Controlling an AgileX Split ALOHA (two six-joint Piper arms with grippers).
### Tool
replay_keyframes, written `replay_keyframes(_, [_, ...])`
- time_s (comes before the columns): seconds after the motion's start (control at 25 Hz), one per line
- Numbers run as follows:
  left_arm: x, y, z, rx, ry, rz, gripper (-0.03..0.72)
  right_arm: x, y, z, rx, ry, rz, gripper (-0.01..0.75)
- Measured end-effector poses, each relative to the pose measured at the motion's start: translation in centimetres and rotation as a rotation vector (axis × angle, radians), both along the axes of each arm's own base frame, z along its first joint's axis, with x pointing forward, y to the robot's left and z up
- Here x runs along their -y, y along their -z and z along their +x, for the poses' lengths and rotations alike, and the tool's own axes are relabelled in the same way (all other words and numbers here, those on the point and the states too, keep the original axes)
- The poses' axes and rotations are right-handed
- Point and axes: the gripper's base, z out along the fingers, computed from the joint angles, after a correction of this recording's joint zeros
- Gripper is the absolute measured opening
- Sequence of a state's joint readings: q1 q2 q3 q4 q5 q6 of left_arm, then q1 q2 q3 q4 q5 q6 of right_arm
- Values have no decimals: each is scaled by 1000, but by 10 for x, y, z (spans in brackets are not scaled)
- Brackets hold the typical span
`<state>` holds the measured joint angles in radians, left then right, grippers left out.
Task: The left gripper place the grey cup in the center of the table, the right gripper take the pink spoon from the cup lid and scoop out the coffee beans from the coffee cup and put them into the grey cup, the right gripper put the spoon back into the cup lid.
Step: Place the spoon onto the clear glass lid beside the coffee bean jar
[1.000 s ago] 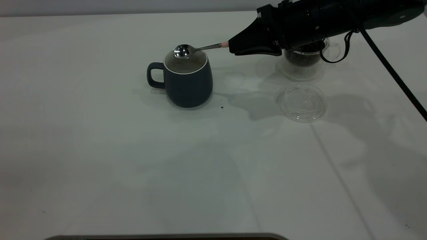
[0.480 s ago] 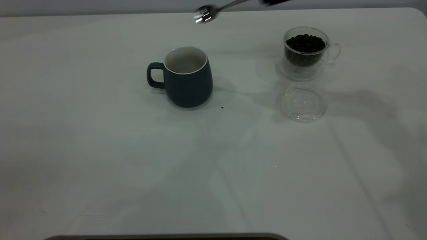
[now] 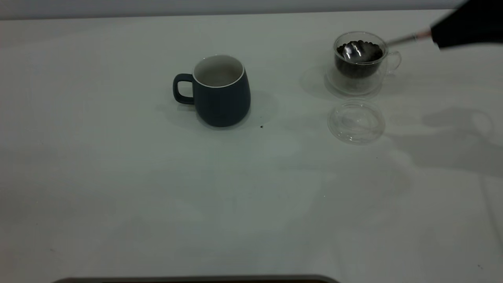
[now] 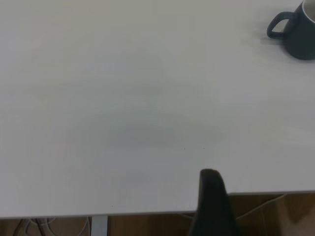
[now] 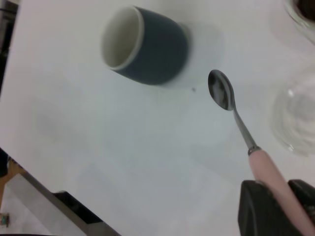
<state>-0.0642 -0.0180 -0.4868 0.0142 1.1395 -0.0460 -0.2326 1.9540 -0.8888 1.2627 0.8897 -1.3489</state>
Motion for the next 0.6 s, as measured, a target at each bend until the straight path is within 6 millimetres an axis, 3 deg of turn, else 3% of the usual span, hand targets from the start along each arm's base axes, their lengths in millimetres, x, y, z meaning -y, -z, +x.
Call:
replay_keyframes(0.36, [0,0,0,0,0,0,569,3,73,3,-156,39,20,100])
replay_keyframes(0.6, [0,0,0,0,1,1,569,6,97,15,-176,77,39,100])
